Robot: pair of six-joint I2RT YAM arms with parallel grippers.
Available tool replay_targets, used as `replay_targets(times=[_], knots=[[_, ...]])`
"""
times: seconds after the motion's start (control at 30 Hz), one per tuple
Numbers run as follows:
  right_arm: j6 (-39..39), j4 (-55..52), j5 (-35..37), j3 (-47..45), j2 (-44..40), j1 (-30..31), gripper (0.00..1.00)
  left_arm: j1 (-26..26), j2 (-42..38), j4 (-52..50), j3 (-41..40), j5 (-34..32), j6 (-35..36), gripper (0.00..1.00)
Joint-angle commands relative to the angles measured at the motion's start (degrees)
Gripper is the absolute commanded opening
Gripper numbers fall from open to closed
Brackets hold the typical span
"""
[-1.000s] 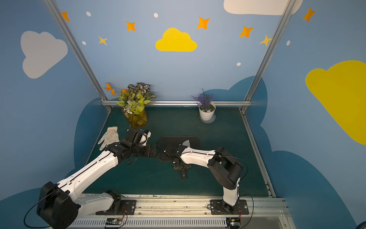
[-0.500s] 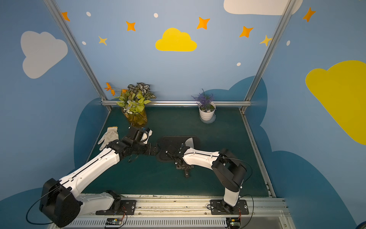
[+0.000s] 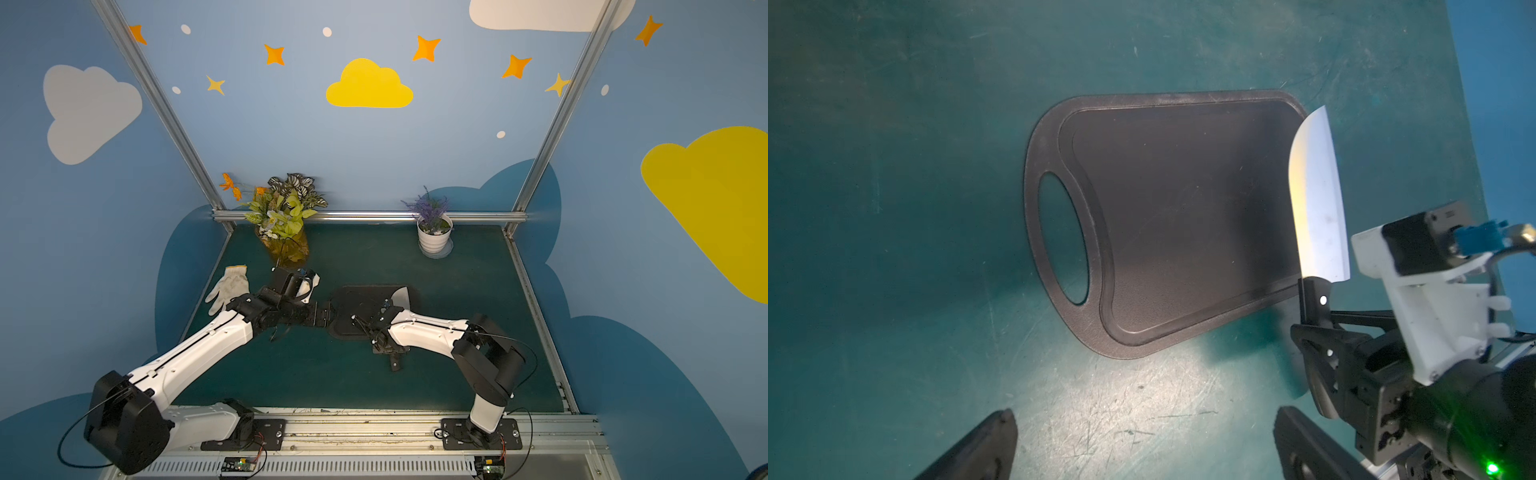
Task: Align the knife with the edge of the cutting board
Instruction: Adjust the knife at the edge of the cutting board.
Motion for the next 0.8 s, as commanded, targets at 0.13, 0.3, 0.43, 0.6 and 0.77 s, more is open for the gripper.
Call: replay_targets(times=[0.13, 0.3, 0.43, 0.6, 0.77], knots=[[0.9, -0.1, 1.0, -2.1, -3.2, -1.3, 0.00, -0.1, -0.9, 0.7, -0.6, 0.7, 0.8, 1.00], [1.1, 2.0, -1.0, -4.4, -4.6, -2.6, 0.00, -0.6, -0.7, 0.7, -0.7, 0.6, 0.9, 1.00], [1.2, 3.3, -2.2, -5.4, -5.2, -3.3, 0.00, -1.1, -0.7, 0.6, -0.6, 0.4, 1.0, 1.00], [1.2, 5.0, -3.4, -6.1, -5.8, -3.8, 0.00, -1.5, -0.9, 0.4, -0.7, 0.1, 1.0, 1.00], [1.2, 6.3, -4.6, -6.5, -5.8, -4.3, 0.00, -1.6, -1.0, 0.4, -0.8, -0.1, 1.1, 1.00]])
